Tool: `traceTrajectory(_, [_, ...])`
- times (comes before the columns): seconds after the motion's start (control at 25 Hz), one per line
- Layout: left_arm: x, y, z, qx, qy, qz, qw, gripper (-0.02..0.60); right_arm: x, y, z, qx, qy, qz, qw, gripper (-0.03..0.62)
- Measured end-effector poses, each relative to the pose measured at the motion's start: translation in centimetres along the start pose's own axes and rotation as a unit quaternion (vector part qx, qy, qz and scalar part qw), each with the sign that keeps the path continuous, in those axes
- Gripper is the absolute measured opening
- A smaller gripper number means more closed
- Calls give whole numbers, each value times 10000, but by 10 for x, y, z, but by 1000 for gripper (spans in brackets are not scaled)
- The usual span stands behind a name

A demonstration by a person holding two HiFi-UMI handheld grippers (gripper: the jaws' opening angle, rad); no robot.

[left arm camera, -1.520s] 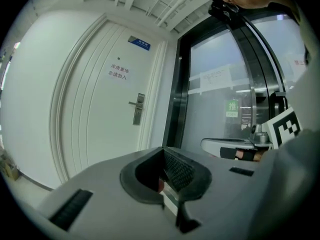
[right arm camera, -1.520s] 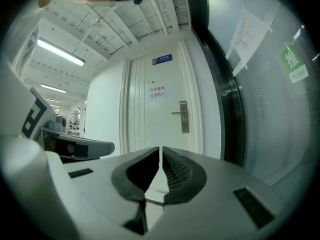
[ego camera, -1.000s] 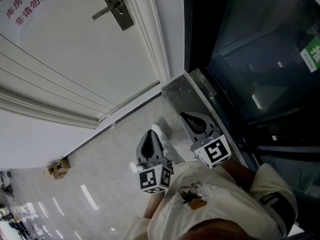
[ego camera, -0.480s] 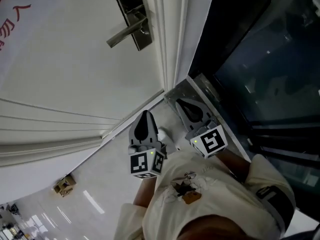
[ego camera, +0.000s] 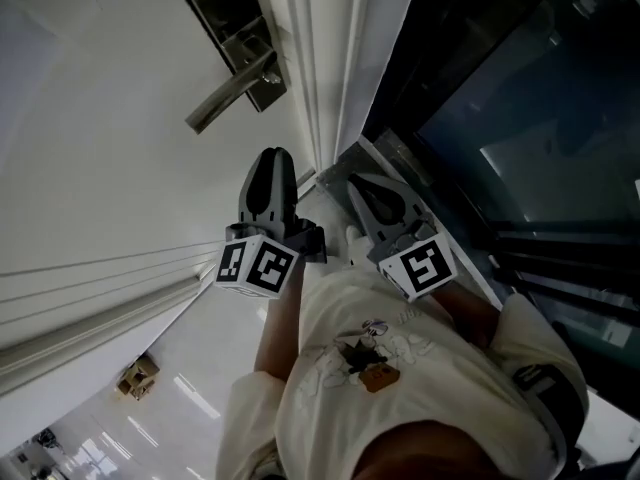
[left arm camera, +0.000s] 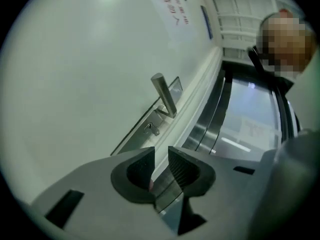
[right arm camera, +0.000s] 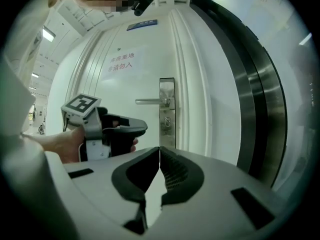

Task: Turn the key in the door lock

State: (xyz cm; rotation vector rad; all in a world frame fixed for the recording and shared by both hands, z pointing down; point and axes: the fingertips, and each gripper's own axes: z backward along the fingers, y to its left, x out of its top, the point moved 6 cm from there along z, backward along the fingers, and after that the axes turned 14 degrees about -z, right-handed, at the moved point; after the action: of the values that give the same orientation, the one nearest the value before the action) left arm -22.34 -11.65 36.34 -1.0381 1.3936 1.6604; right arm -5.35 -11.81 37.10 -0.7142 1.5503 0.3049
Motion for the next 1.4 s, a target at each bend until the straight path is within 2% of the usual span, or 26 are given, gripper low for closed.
traceTrajectory(0.12, [8,9,-28,-245,-350,815,9958,110,4,-11,-6,-55,-1,2,10000,9])
traceTrajectory(0.2, [11,14,-44,-315,-462,1151,9918,133,7,-15,-10,-66,-37,-3,10000,11])
traceTrajectory(0.24, [12,16,-51,-284,-491,1196,9912,147,9,-16,-12,-66,-53,-12,10000,9])
traceTrajectory(0.36, [17,17,-67,39,-537,880,9947,150,11,-20,-15,-80,-74,-49,9999,9])
traceTrajectory(0.56, [23,7,-92,681,-471,-31,9966,150,13,-29,-13,-140,-89,-52,9998,9])
traceTrajectory(0.64, [22,7,-98,1076,-461,-322,9926,146,14,-33,-12,-173,-97,-66,9998,9])
traceTrajectory(0.68, [21,7,-101,1238,-463,-434,9903,124,15,-35,-12,-194,-98,-79,9997,9])
traceTrajectory(0.76, [21,4,-105,1453,-479,-683,9859,97,15,-40,-10,-221,-105,-82,9997,9])
traceTrajectory(0.84, [21,-1,-107,1693,-440,-1119,9782,74,16,-43,-10,-233,-118,-81,9996,11])
traceTrajectory(1.0, [23,-8,-107,2053,-124,-2094,9560,72,18,-49,-10,-248,-127,-151,9995,9])
traceTrajectory(1.08, [24,-11,-109,2137,63,-2586,9420,72,17,-51,-9,-239,-135,-189,9994,9])
traceTrajectory(1.2, [26,-16,-112,2184,419,-3573,9071,60,15,-53,-9,-206,-114,-240,9994,9])
traceTrajectory(1.32, [24,-19,-114,2095,748,-4367,8717,58,14,-55,-9,-185,-114,-323,9992,9])
traceTrajectory(1.4, [22,-20,-114,1995,991,-4911,8421,54,13,-57,-8,-182,-118,-356,9991,9])
